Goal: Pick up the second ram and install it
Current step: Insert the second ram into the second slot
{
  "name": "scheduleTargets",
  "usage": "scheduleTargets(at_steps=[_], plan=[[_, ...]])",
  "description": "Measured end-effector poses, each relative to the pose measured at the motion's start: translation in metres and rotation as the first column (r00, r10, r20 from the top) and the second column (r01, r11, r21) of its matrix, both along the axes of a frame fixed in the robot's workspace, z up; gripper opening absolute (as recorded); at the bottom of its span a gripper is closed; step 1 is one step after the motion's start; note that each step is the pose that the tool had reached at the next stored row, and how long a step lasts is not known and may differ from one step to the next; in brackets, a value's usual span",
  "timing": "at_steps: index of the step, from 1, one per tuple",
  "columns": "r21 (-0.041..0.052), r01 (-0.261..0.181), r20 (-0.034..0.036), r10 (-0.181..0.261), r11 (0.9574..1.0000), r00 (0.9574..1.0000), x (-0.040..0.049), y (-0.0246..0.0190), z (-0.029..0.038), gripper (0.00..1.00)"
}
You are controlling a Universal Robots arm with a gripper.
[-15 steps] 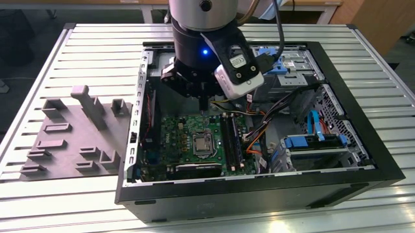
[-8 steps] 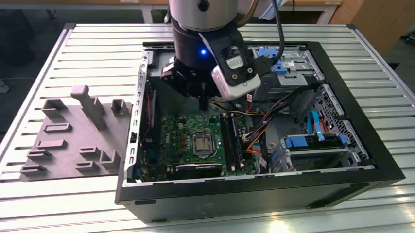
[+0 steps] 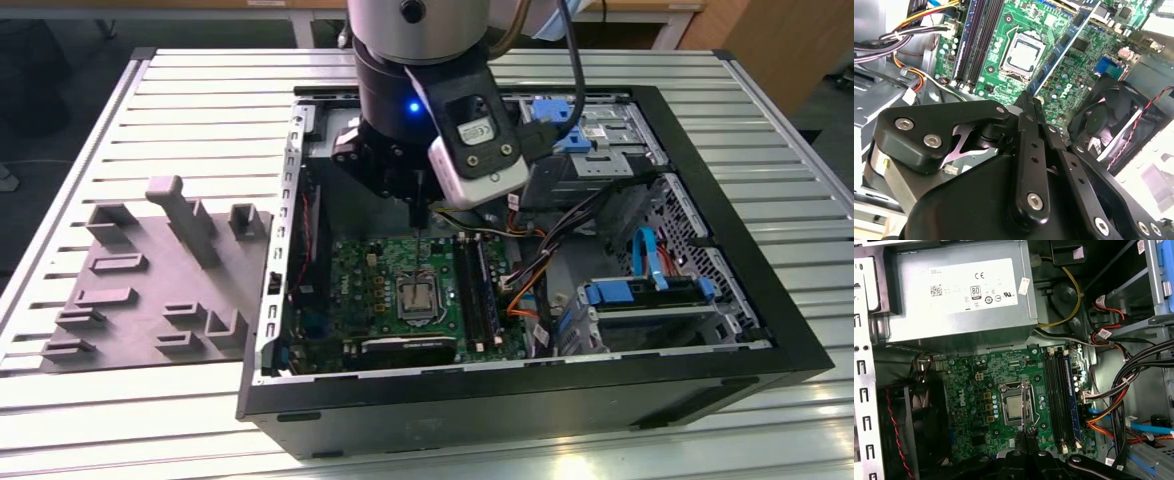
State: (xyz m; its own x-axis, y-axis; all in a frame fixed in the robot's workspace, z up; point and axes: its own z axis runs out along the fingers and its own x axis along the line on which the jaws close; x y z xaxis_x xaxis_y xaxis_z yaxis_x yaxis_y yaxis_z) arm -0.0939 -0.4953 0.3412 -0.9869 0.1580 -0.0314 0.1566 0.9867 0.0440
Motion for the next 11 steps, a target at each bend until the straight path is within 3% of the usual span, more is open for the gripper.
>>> scheduleTargets(at_steps=[11], plan=[[0.0001,0.080,0.0000,-0.080,0.9968,0.9968,0.0000,0.0000,-0.0001,0.11]])
